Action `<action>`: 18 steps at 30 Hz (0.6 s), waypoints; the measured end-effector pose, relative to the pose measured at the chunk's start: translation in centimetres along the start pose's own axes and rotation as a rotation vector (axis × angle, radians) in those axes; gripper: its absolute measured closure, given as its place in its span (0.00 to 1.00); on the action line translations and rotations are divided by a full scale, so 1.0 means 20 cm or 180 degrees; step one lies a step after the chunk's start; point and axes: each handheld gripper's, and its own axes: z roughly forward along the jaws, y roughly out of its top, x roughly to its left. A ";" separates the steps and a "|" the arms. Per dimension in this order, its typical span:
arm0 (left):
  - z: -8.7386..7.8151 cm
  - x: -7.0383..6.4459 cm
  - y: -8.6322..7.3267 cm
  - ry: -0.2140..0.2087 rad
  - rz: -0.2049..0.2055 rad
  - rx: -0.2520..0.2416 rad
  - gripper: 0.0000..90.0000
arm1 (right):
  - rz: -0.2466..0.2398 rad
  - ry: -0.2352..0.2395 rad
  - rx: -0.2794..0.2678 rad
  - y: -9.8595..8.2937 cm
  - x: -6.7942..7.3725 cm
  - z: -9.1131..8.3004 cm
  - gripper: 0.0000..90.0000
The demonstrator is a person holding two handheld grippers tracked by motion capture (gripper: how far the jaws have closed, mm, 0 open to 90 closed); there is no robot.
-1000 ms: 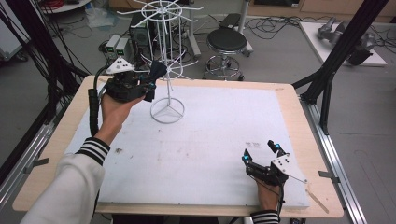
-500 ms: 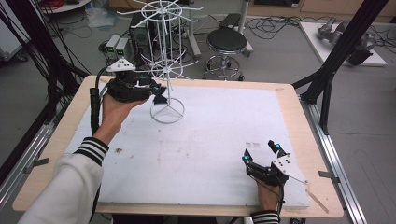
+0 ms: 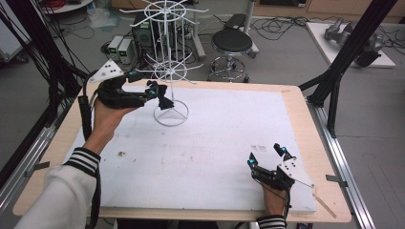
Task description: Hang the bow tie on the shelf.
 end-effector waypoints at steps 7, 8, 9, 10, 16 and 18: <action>-0.16 0.02 -0.14 -0.0006 0.0007 -0.0182 0.20 | -0.0023 -0.0016 -0.0006 0.00 0.00 0.00 0.06; -0.19 0.03 -0.16 -0.0018 0.0008 -0.0210 0.20 | -0.0024 -0.0020 -0.0008 0.00 0.00 0.00 0.06; -0.21 0.03 -0.19 -0.0018 0.0004 -0.0228 0.20 | -0.0022 -0.0018 -0.0008 0.00 0.00 0.00 0.06; -0.23 0.04 -0.22 -0.0020 0.0014 -0.0255 0.20 | -0.0022 -0.0018 -0.0008 0.00 0.00 0.00 0.06; -0.35 0.04 -0.46 0.0000 0.0005 -0.0280 0.19 | -0.0019 -0.0020 -0.0008 0.00 0.00 0.00 0.06; -0.37 0.03 -0.56 0.0013 0.0036 -0.0263 0.19 | -0.0027 -0.0018 -0.0011 0.00 0.00 0.00 0.06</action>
